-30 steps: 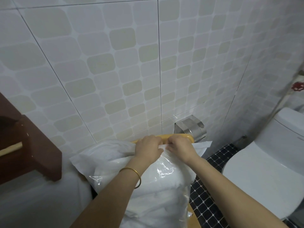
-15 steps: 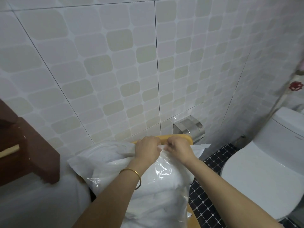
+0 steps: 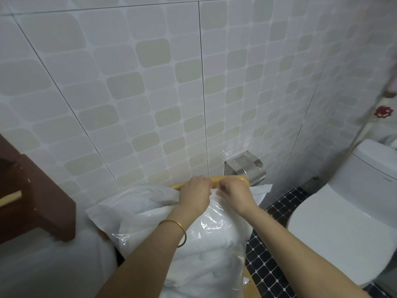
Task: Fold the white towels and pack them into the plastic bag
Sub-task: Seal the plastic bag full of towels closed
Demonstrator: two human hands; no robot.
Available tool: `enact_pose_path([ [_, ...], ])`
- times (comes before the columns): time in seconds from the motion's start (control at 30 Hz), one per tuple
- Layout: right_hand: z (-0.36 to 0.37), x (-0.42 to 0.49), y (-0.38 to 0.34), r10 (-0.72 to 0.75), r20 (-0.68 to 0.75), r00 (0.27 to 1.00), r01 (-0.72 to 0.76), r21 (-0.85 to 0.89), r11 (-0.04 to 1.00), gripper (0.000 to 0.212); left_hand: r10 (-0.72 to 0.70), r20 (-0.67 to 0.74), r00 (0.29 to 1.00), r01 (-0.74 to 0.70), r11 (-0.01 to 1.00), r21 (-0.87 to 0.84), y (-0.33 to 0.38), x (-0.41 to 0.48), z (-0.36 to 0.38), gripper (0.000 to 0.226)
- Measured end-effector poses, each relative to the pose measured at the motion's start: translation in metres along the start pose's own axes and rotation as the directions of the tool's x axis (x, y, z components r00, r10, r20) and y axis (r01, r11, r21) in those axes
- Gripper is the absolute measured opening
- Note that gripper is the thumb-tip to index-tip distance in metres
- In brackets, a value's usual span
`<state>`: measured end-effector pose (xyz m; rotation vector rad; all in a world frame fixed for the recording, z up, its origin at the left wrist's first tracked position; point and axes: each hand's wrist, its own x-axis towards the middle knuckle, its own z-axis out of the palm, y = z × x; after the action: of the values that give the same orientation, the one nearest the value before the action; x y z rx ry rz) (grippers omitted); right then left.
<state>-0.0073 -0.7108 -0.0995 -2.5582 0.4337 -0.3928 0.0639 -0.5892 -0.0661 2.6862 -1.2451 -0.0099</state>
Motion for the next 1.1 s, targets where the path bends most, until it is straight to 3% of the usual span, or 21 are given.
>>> enact_pose_path([
  [0.13,0.001,-0.001,0.0,-0.023,-0.028,0.999,0.022,-0.022,1.0,0.031,-0.018,0.017,1.0,0.018,1.0,0.014,0.0,-0.001,0.001,0.015],
  [0.27,0.002,-0.001,0.001,-0.031,-0.031,0.999,0.031,-0.009,0.999,0.023,-0.07,0.098,0.993,0.078,0.993,-0.084,-0.007,0.003,-0.011,0.014],
  [0.37,0.0,0.0,0.003,-0.04,-0.024,0.999,0.04,0.001,0.999,0.005,-0.081,0.134,0.988,0.081,0.997,0.006,-0.018,-0.001,-0.018,0.015],
  [0.63,0.013,0.014,-0.024,-0.066,0.121,0.99,0.068,-0.014,0.998,0.012,-0.115,0.085,0.99,0.114,0.993,0.009,-0.024,-0.008,-0.017,0.015],
  [0.77,0.014,0.013,-0.021,-0.078,0.108,0.991,0.079,-0.012,0.997,0.013,-0.099,0.045,0.994,0.099,0.995,0.001,-0.027,-0.01,-0.012,0.012],
  [0.93,0.016,0.009,-0.022,-0.077,0.063,0.995,0.078,-0.016,0.997,0.014,-0.042,0.003,0.999,0.041,0.993,0.109,-0.026,-0.009,-0.004,0.012],
  [1.1,0.015,0.008,-0.026,-0.069,0.044,0.997,0.07,-0.018,0.997,0.03,-0.025,0.003,1.0,0.024,0.977,0.21,-0.024,-0.012,0.005,0.017],
])
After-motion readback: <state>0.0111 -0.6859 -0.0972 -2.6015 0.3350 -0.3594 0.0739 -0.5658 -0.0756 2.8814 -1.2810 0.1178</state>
